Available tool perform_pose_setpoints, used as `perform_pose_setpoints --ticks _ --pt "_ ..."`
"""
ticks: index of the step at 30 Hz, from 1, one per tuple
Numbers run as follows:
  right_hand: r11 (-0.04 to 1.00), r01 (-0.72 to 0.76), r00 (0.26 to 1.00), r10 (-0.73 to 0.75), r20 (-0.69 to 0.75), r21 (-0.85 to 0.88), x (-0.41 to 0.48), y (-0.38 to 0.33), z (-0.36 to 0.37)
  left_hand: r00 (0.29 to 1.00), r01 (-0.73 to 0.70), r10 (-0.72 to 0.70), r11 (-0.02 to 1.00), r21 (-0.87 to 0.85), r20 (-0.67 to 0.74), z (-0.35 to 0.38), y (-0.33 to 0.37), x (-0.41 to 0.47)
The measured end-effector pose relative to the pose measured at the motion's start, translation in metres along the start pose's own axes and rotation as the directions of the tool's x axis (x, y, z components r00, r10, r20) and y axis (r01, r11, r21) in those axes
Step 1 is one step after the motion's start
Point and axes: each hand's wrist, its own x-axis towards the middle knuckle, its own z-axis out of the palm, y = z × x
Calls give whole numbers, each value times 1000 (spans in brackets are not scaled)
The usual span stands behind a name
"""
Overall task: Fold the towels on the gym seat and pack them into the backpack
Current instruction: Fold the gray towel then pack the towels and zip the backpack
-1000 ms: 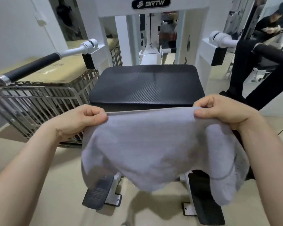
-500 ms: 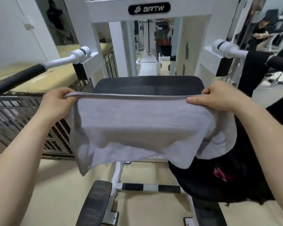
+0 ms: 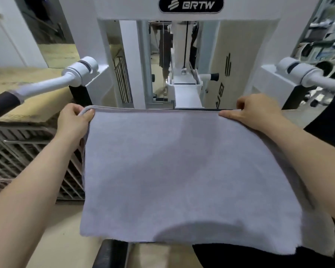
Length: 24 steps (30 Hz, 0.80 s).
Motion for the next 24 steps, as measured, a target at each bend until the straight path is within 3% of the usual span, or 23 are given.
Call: perform_pose_setpoints --ticks 9,11,13,15,17,19,20,22,24 --pt "985 -37 993 18 -114 -167 42 1 21 995 -70 82 977 203 -50 19 -10 14" --pt "970 -42 984 -1 -180 -239 42 -3 19 993 -116 122 918 378 9 15 -3 10" --pt "973 -17 986 -23 -168 -230 34 -16 17 971 -235 214 799 554 104 9 10 3" --pt "992 94 990 -102 -94 -83 17 -33 17 894 -447 390 745 495 221 8 37 -18" --pt "972 228 974 -228 -4 52 -4 -50 24 725 -663 535 713 230 433 17 66 -53" --pt "951 299 952 -303 52 78 -17 -57 32 501 -770 551 635 54 668 37 84 -91" --pt "952 297 951 -302 70 75 -19 -55 34 434 -800 480 594 82 762 48 87 -104" --pt "956 286 950 -292 112 70 -18 -49 36 441 -819 298 520 243 847 69 85 -113" --pt "955 290 944 -296 143 66 -15 -45 37 485 -810 256 492 319 836 82 89 -114"
